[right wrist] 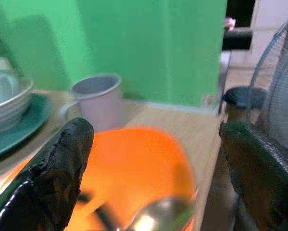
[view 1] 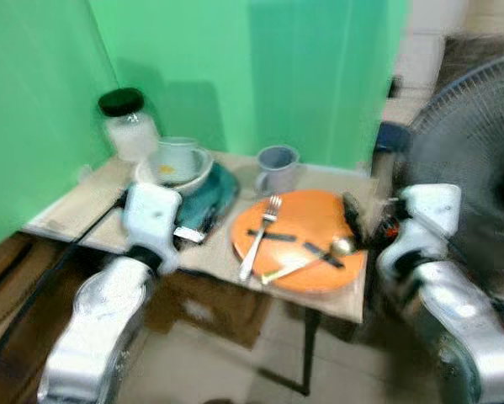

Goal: Setting the table

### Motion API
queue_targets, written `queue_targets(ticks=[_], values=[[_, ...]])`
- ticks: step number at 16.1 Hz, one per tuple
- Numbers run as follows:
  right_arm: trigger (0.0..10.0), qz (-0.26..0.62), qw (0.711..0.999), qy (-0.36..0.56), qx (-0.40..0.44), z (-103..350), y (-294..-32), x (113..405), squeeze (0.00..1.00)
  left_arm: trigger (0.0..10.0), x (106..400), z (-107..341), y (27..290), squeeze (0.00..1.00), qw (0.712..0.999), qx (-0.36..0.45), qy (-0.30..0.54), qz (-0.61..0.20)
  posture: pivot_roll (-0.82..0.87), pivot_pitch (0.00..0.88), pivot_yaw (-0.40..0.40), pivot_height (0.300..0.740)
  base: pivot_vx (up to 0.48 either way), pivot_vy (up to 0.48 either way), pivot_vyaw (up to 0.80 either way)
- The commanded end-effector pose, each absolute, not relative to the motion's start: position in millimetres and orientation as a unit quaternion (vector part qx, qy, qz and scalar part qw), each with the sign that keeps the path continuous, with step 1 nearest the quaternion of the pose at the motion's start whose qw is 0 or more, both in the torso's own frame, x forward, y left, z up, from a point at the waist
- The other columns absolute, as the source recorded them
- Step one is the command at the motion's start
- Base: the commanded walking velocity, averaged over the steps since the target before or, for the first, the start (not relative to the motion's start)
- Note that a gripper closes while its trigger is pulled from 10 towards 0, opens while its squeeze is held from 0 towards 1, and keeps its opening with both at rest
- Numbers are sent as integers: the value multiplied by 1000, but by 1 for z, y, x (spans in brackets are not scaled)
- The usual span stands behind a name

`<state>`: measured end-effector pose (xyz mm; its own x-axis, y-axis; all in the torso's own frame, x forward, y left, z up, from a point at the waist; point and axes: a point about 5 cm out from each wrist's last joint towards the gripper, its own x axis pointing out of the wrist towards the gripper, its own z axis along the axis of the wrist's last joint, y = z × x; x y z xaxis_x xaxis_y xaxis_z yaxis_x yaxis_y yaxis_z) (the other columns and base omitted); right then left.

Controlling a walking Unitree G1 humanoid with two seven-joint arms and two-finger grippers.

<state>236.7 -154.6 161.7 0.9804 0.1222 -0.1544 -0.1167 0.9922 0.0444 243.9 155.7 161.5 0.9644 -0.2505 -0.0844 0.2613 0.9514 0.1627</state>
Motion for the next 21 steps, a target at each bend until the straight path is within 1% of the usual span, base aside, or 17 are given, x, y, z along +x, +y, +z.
queue_targets(ticks=[1, 5, 8, 11, 13, 14, 19, 20, 21], values=[[10000, 48, 996, 76, 13, 166, -160, 234, 1000, 10000, 245, 163, 152, 0, 986, 87, 28, -140, -19, 0, 108, 740, 0, 480, -781], [10000, 37, 995, 88, 3, 165, -168, 229, 1000, 10000, 250, 163, 153, 0, 984, 92, 27, -148, -42, 0, 128, 740, 0, 480, -775], [10000, 35, 995, 89, 5, 166, -165, 227, 1000, 10000, 255, 164, 153, 0, 984, 90, 24, -151, -55, 0, 138, 740, 0, 480, -775], [10000, 35, 995, 91, 4, 166, -165, 224, 1000, 10000, 258, 163, 152, 0, 985, 85, 22, -151, -66, 0, 134, 740, 0, 480, -775], [10000, 35, 995, 94, -3, 168, -166, 223, 1000, 10000, 259, 163, 150, 0, 986, 82, 12, -148, -78, 0, 116, 740, 0, 401, -775], [10000, 34, 995, 95, -6, 169, -167, 222, 1000, 10000, 259, 163, 149, 0, 986, 83, 6, -143, -81, 0, 111, 740, 0, 0, -775], [10000, 39, 994, 96, -23, 174, -171, 227, 1000, 10000, 261, 161, 143, 0, 990, 66, -7, -126, -86, 0, 51, 740, 0, -480, -774], [10000, 37, 994, 98, -28, 175, -172, 229, 1000, 10000, 260, 160, 144, 0, 991, 62, -12, -118, -77, 0, 18, 740, 0, -480, -744], [10000, 42, 994, 99, -32, 175, -171, 232, 1000, 10000, 259, 160, 146, 0, 993, 50, -14, -107, -67, 0, -2, 740, 0, 0, 0]])
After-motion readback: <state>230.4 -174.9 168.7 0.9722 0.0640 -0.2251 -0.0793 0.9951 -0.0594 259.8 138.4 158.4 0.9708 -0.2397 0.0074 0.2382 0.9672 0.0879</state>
